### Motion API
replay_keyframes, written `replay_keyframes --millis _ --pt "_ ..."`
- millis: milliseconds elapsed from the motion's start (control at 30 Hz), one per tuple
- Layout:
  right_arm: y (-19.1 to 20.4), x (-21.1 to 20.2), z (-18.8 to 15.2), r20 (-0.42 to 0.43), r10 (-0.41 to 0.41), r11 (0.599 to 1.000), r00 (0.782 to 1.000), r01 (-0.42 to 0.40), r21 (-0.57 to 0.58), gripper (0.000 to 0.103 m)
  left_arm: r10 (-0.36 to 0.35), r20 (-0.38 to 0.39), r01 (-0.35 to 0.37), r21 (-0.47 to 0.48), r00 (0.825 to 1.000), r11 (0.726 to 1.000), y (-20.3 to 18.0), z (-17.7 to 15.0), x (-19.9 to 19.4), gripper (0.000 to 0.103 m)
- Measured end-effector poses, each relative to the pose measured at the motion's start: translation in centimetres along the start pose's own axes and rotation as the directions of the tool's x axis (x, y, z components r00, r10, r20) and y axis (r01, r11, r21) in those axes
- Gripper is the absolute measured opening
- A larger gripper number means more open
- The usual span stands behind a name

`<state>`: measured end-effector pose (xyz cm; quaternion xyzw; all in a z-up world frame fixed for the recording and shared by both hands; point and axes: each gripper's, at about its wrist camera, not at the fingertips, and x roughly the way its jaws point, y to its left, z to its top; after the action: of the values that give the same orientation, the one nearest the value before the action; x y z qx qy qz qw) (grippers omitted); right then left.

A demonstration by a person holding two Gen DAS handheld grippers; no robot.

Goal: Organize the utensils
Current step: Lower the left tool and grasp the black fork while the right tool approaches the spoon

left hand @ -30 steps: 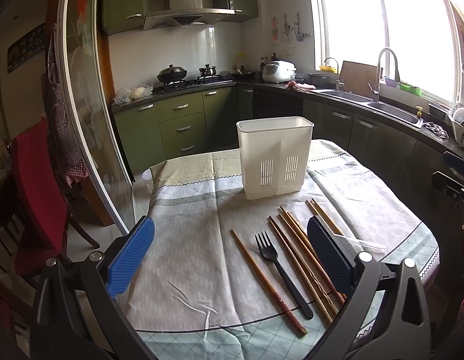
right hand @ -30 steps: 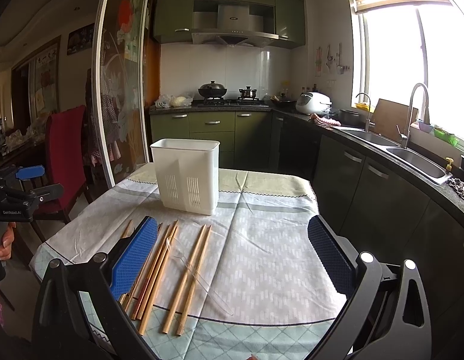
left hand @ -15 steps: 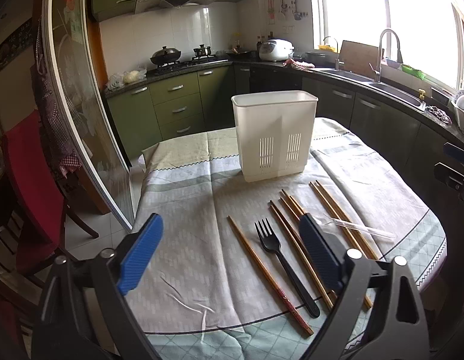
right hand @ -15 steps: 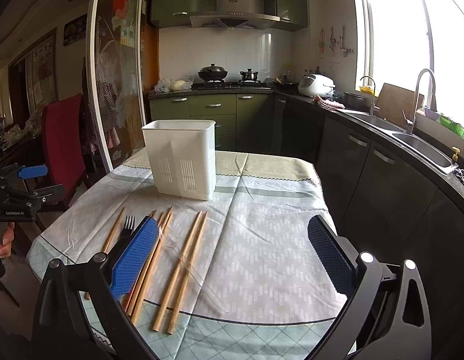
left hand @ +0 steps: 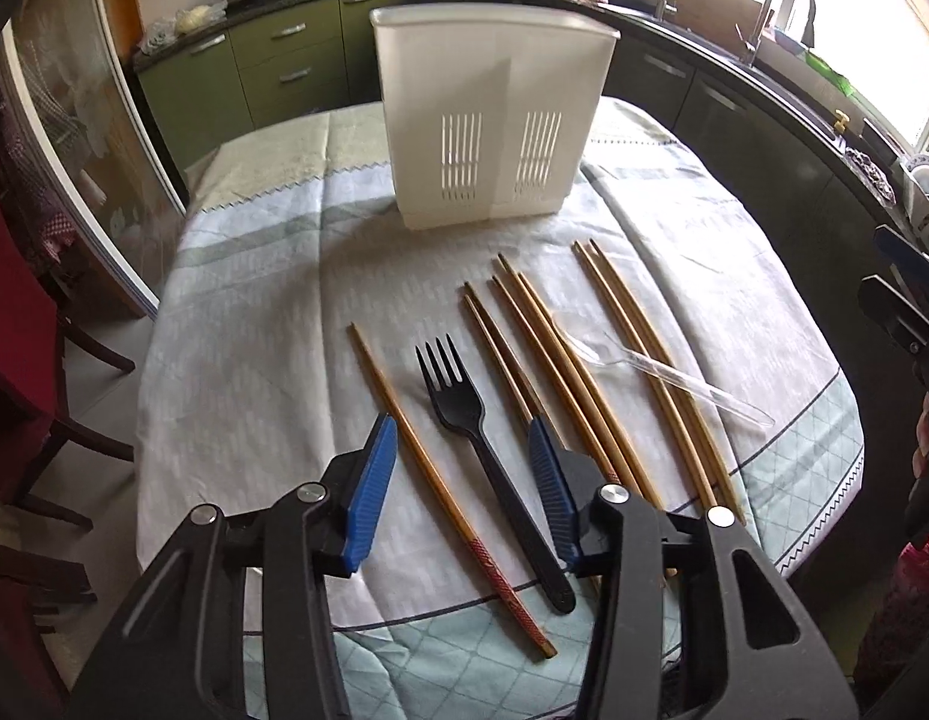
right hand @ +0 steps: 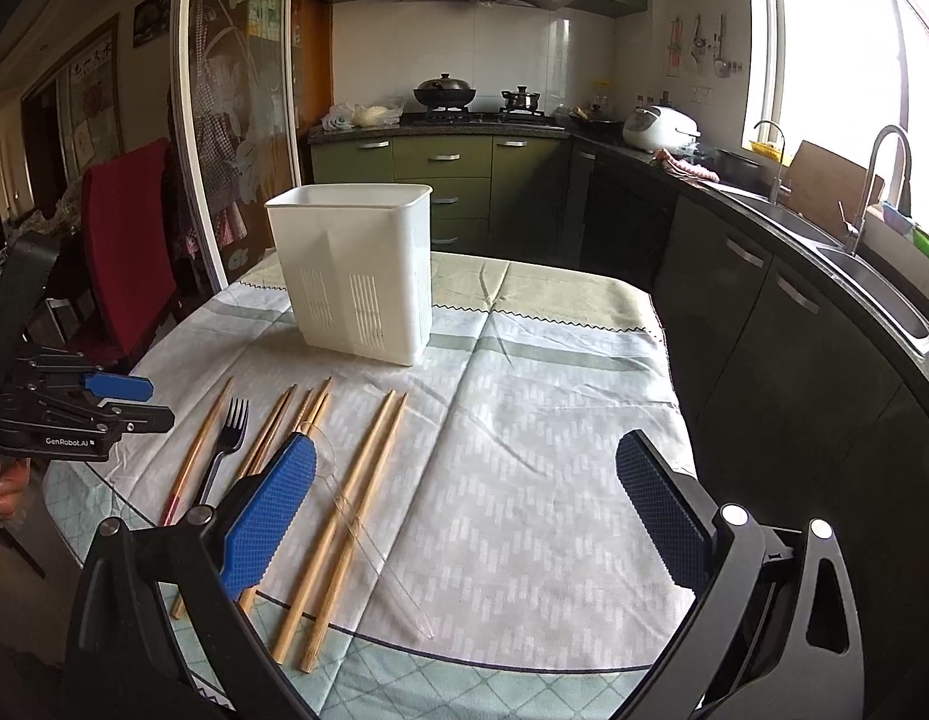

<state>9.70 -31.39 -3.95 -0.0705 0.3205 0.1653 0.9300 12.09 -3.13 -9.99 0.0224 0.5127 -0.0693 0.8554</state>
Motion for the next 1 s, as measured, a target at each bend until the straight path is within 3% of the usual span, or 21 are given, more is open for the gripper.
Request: replay_keyframes --millis 200,300,500,633,800,1000 --pt "0.3 -0.1 0.1 -0.004 0.002 1.0 1.0 -0.003 -0.025 0.099 -0.013 -0.16 0.001 -0.075 0.987 0.997 -0.6 1.0 3.7 0.043" --pt "0.1 -0.4 -0.1 -0.005 0.007 1.0 1.0 -0.007 -0.022 0.099 -0.038 -0.215 0.012 -0.12 0.976 0.993 -0.5 1.2 4.7 0.037" --pt "-0.4 -0.4 -0.4 -0.014 0.015 1.0 1.0 -0.016 -0.02 0.099 -0.028 -0.255 -0.014 -0.161 0.967 0.987 -0.4 1.5 6.1 0.034" --pt "-0.3 -0.4 -0.3 -0.025 0.012 0.999 1.0 -0.013 -0.044 0.099 -0.031 -0.303 -0.026 -0.183 0.953 0.983 -0.2 1.5 6.9 0.02" --pt "0.3 0.2 0.1 -0.044 0.014 0.996 0.999 -0.018 -0.087 0.099 -0.036 -0.333 -0.031 -0.193 0.942 0.981 -0.6 1.3 8.0 0.011" --pt "1.4 1.5 1.0 -0.095 0.053 0.984 0.994 -0.068 -0.167 0.099 -0.035 -0.33 -0.034 -0.2 0.943 0.979 -0.6 1.8 8.5 0.011"
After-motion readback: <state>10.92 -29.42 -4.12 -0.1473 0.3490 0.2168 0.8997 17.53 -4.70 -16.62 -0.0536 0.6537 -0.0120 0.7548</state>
